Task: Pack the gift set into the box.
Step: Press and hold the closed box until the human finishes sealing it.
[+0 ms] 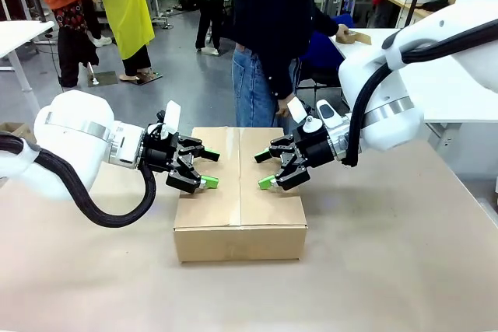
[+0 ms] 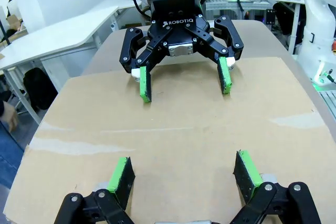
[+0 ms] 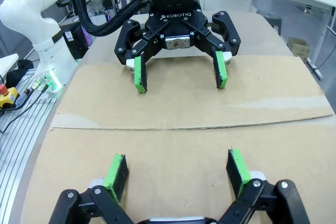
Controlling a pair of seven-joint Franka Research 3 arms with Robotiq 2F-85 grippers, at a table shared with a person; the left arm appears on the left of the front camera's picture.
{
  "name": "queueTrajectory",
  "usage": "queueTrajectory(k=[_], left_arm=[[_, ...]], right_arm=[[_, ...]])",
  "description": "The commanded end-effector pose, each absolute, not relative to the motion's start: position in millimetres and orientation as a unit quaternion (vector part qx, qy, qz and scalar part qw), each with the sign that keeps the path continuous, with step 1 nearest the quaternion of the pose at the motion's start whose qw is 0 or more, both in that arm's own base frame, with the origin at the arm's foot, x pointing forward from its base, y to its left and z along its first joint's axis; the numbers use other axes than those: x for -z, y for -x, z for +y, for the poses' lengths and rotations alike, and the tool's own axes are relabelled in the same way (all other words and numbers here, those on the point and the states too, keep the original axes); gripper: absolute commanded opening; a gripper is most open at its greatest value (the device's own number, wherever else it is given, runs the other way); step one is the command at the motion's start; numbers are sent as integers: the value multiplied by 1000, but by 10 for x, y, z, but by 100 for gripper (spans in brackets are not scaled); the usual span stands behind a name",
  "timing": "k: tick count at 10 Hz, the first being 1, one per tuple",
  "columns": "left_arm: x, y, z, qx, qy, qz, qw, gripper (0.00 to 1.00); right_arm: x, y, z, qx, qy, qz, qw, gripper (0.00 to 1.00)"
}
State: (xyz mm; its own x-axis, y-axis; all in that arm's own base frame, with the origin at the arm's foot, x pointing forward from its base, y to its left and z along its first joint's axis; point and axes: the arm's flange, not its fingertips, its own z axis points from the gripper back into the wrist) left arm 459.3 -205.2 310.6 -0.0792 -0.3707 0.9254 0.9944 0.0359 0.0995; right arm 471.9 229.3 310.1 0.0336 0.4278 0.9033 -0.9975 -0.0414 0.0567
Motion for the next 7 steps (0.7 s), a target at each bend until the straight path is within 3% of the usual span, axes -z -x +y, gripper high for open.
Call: queueTrajectory(k=[1,7], left_arm=[[-3063,-4576,-2045,599,357,-435,569,100],[-3063,-4576,-2045,599,357,-435,569,100]], right_arm=[[-3081,-4716,2299,-599,-401,-353,596,100],[-3081,-4716,2299,-599,-401,-353,596,100]])
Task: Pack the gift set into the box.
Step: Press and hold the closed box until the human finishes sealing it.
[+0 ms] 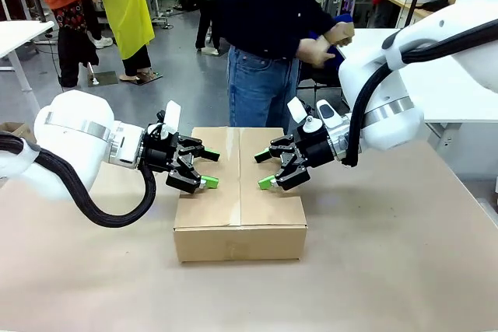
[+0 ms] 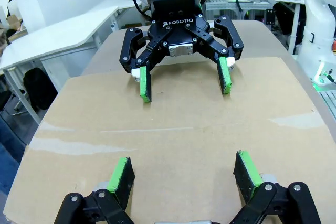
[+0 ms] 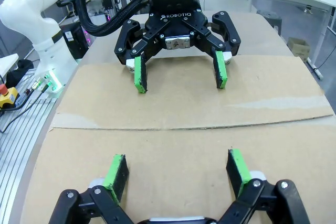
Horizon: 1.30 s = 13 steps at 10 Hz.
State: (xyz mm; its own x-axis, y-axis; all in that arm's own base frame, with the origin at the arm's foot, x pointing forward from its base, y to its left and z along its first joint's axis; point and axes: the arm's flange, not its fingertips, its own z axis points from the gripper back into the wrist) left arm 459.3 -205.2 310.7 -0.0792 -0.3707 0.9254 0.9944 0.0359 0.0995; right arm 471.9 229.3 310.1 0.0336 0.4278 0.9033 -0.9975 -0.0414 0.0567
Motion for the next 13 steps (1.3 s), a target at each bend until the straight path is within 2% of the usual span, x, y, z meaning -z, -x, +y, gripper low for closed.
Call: queueTrajectory(k=[1,13], left_arm=[[-3063,-4576,-2045,599,357,-435,569,100],[-3063,-4576,-2045,599,357,-435,569,100]], right_arm=[[-3081,-4716,2299,-599,-401,-353,596,100],[-3081,-4716,2299,-599,-401,-353,596,100]])
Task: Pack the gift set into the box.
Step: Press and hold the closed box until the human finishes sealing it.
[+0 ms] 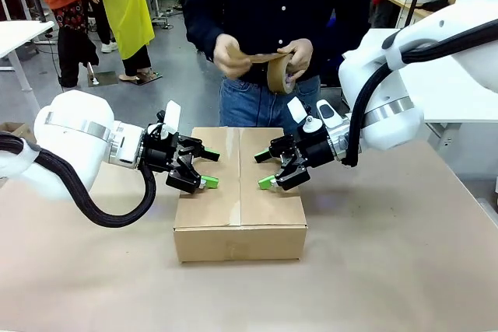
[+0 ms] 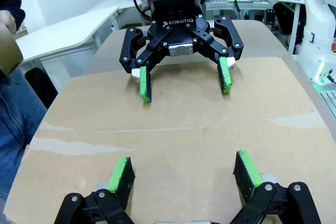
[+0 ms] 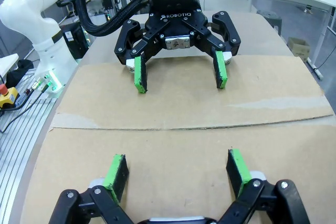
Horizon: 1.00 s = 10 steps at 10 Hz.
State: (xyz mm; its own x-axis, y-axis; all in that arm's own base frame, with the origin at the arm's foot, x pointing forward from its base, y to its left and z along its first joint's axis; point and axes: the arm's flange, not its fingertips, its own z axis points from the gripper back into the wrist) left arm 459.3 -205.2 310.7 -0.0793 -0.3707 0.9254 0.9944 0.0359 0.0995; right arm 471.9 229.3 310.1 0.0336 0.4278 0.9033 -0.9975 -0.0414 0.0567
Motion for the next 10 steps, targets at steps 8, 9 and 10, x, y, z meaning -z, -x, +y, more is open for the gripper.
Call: queueTrajectory(k=[8,9,10], left_arm=[[-3063,-4576,-2045,599,357,-435,569,100],[-3063,-4576,-2045,599,357,-435,569,100],[-3063,-4576,-2045,599,357,-435,569,100]], right_arm=[[-3081,-4716,2299,-599,-401,-353,596,100],[-3081,-4716,2299,-599,-401,-353,596,100],[-3081,-4716,2299,-599,-401,-353,596,100]])
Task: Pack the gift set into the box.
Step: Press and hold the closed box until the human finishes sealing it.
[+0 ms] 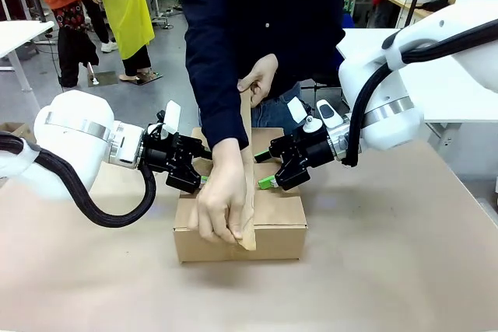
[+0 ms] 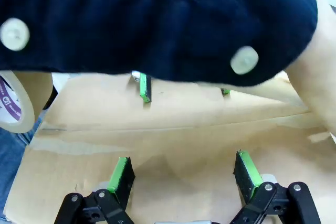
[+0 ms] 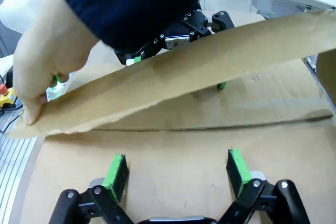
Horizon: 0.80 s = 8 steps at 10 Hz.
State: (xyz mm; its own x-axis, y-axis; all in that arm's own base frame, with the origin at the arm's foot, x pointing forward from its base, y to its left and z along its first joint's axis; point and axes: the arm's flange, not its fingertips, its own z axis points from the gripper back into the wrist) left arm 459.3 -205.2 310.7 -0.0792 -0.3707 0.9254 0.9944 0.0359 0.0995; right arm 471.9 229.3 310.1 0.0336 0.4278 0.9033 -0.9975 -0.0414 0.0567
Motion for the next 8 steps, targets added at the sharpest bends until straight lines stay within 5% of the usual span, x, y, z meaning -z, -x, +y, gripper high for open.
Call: queueTrajectory(k=[1,8], left_arm=[[-3063,-4576,-2045,599,357,-435,569,100],[-3063,-4576,-2045,599,357,-435,569,100]], right_arm=[[-3081,-4716,2299,-599,-401,-353,596,100],[-3081,-4716,2299,-599,-401,-353,596,100]])
